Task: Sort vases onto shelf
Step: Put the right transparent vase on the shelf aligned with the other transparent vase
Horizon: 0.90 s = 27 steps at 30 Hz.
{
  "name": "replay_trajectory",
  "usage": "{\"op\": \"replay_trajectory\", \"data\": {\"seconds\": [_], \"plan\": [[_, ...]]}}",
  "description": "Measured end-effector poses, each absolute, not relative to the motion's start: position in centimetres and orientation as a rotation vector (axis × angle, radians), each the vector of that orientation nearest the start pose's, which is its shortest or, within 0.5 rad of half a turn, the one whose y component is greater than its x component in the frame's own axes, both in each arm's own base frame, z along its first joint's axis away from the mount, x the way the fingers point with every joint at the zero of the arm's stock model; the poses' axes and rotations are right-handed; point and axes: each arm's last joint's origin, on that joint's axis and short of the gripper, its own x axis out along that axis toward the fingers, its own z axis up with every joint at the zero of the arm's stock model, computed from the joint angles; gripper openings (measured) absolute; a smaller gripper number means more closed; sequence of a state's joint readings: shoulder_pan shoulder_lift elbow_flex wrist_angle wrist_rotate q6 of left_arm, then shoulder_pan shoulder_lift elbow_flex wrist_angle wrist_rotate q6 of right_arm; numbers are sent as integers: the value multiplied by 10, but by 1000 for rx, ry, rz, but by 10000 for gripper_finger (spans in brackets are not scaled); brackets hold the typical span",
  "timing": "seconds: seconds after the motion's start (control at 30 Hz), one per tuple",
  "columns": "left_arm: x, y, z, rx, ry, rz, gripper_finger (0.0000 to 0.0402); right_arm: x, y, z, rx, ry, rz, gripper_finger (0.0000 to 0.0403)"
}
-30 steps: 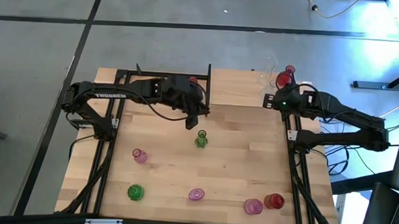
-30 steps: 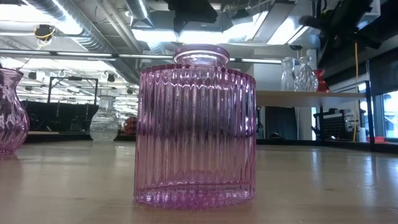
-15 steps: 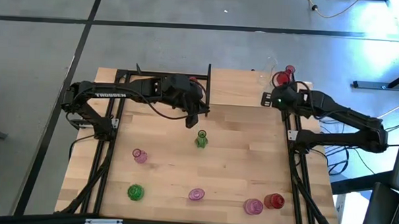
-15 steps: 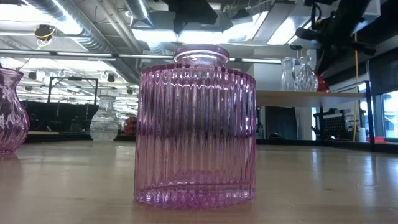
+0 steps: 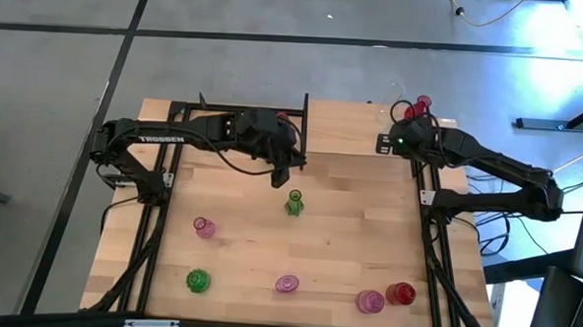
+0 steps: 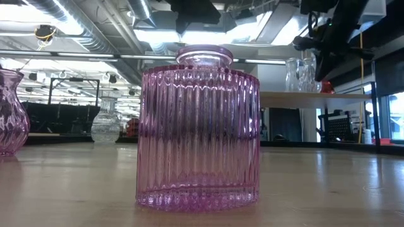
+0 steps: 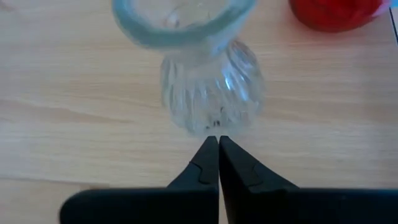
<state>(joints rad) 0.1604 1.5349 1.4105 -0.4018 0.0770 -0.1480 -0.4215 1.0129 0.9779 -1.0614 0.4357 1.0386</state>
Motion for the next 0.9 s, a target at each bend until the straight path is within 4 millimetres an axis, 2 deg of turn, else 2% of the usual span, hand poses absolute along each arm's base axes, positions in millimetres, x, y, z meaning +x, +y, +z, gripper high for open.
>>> {"op": "replay_trajectory", "data": {"seconds": [0.27, 0.5, 0.9], "plan": [[341, 52, 348, -213, 517, 101, 57, 156, -83, 292, 843, 641, -1263, 0], [341, 52, 348, -218, 517, 101, 57, 153, -81, 291, 863, 675, -1277, 0], [341, 48, 348, -216, 518, 89, 57, 149, -82, 290, 796, 667, -1362, 0]]}}
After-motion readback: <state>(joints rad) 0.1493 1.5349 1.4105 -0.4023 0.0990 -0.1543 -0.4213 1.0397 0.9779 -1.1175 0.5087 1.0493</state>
